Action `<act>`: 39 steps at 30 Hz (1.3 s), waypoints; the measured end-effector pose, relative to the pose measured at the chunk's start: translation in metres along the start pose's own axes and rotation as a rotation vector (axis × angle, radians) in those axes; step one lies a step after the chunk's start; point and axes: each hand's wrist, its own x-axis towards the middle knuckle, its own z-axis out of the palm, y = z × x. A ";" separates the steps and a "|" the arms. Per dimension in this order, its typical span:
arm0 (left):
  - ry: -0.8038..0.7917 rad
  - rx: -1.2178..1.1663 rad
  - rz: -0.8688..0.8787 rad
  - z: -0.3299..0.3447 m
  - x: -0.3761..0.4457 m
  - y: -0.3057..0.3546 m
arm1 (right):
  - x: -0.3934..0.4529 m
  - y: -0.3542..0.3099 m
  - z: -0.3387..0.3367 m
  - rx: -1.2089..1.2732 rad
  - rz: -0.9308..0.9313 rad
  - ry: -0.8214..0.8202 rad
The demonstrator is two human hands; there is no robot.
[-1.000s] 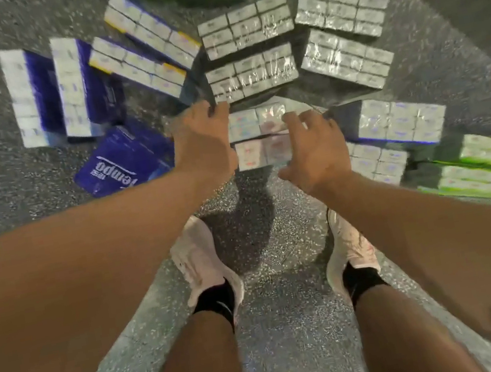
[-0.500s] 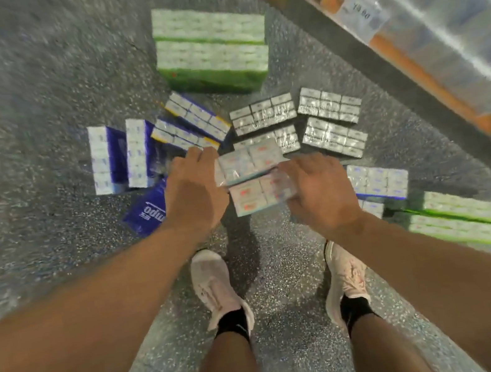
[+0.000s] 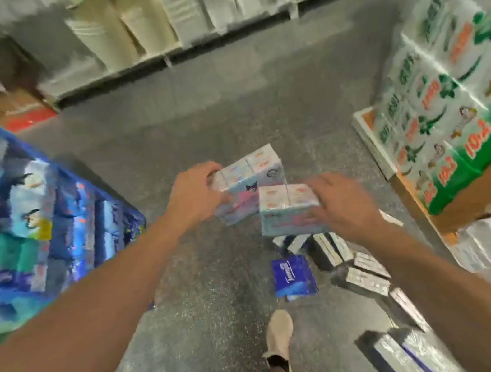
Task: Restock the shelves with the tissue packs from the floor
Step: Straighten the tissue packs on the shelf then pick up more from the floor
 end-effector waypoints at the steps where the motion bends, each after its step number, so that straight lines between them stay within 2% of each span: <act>1: 0.066 0.001 -0.032 -0.030 -0.025 -0.010 | 0.007 -0.025 -0.016 -0.031 -0.081 0.017; 7: 0.394 -0.008 -0.236 -0.178 -0.193 -0.073 | 0.026 -0.207 -0.075 -0.066 -0.505 0.069; 12: 0.658 -0.117 -0.426 -0.265 -0.354 -0.149 | 0.012 -0.386 -0.092 0.022 -0.832 0.039; 16: 0.816 -0.100 -0.602 -0.309 -0.483 -0.224 | -0.013 -0.534 -0.070 0.101 -1.077 -0.015; 21: 0.947 -0.117 -0.806 -0.337 -0.631 -0.317 | -0.070 -0.715 -0.022 0.136 -1.298 -0.064; 26: 1.044 -0.020 -1.008 -0.352 -0.753 -0.384 | -0.118 -0.861 0.025 0.159 -1.397 -0.058; 29: 1.068 0.138 -1.089 -0.357 -0.805 -0.407 | -0.134 -0.924 0.041 0.198 -1.400 -0.036; 36: 1.161 0.425 -1.170 -0.377 -0.868 -0.477 | -0.143 -1.033 0.071 0.218 -1.511 0.311; 39: 1.159 0.445 -1.188 -0.388 -0.872 -0.510 | -0.127 -1.075 0.089 0.251 -1.555 0.373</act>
